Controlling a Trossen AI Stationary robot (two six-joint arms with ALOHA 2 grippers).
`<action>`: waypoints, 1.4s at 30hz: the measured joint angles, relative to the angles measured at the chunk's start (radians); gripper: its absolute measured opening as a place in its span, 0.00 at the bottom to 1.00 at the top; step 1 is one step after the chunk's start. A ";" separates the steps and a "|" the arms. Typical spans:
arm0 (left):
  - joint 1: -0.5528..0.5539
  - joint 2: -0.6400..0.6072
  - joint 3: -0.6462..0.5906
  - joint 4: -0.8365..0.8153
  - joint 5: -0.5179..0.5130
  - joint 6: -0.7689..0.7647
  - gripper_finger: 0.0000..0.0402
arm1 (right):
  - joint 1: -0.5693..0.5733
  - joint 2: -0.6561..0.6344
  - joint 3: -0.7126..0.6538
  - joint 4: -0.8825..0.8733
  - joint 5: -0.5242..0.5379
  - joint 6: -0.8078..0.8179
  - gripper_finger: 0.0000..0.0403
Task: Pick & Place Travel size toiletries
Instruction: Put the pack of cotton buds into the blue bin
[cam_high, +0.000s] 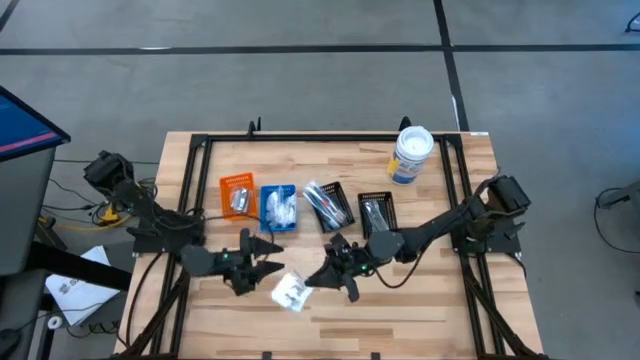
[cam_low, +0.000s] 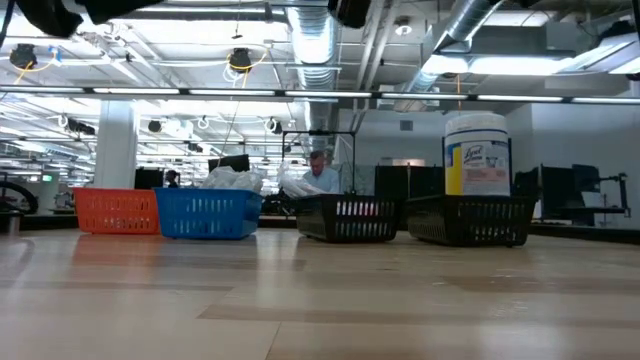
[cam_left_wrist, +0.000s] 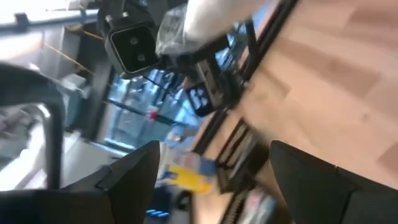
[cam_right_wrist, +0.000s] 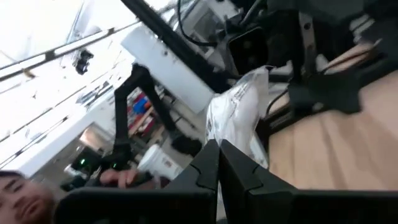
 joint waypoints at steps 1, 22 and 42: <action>-0.017 0.015 0.006 0.010 -0.029 0.048 0.74 | 0.008 -0.004 0.000 -0.006 -0.006 0.004 0.00; -0.058 0.309 0.233 0.086 0.023 0.284 0.67 | 0.022 -0.015 0.000 -0.072 -0.040 0.102 0.00; -0.109 0.275 0.234 0.137 0.029 -0.161 0.03 | -0.042 -0.016 0.000 0.015 -0.058 -0.063 0.21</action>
